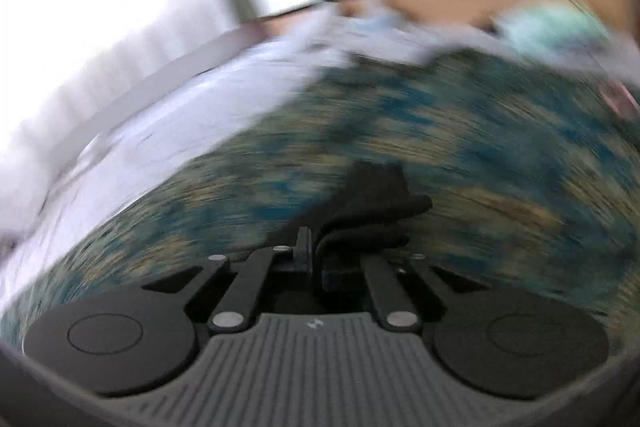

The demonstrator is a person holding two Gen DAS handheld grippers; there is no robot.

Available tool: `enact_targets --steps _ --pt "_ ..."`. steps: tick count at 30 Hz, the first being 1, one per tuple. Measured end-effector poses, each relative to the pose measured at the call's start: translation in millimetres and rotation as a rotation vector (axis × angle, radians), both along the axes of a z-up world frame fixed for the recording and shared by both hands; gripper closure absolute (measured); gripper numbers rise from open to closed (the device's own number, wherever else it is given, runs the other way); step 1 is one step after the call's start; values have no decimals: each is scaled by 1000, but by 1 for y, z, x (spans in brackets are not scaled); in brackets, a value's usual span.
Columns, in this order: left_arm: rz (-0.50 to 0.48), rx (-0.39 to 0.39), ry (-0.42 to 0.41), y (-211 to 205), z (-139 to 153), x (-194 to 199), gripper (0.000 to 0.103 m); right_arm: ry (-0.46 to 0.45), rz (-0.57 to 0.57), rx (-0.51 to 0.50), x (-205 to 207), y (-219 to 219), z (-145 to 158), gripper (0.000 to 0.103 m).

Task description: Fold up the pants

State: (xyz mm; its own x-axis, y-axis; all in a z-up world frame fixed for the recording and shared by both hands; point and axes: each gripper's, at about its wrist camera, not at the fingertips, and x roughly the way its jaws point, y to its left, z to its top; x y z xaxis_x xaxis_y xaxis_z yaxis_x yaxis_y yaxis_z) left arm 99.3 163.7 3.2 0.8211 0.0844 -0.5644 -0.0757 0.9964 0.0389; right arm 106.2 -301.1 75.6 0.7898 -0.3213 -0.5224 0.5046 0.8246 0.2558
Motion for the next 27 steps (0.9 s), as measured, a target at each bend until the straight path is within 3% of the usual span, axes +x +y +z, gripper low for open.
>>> enact_targets --steps 4,7,10,14,18,19,21,22,24,27 --pt "0 -50 -9 7 -1 -2 55 36 376 -148 51 145 10 97" --pt "0 -40 -14 5 -1 -2 54 74 655 -171 58 242 -10 98" --pt "-2 -34 -17 3 -2 -2 53 133 812 -163 47 300 -39 98" --pt "-5 -40 -24 2 -3 -2 50 167 843 -115 28 317 -56 99" --pt "-11 -35 -12 0 2 -1 46 143 849 -102 8 313 -49 95" --pt "-25 -50 -5 1 9 -1 38 133 838 -90 5 308 -48 70" --pt "-44 -103 -35 2 21 -6 21 106 809 -72 -2 293 -43 54" --pt "-70 -148 -73 0 30 -10 12 85 792 -65 -4 286 -43 41" --pt "-138 -209 -108 -7 44 -9 10 56 769 -92 -12 276 -41 37" --pt "-185 -237 -91 -26 57 16 9 94 793 -244 -13 289 -46 37"
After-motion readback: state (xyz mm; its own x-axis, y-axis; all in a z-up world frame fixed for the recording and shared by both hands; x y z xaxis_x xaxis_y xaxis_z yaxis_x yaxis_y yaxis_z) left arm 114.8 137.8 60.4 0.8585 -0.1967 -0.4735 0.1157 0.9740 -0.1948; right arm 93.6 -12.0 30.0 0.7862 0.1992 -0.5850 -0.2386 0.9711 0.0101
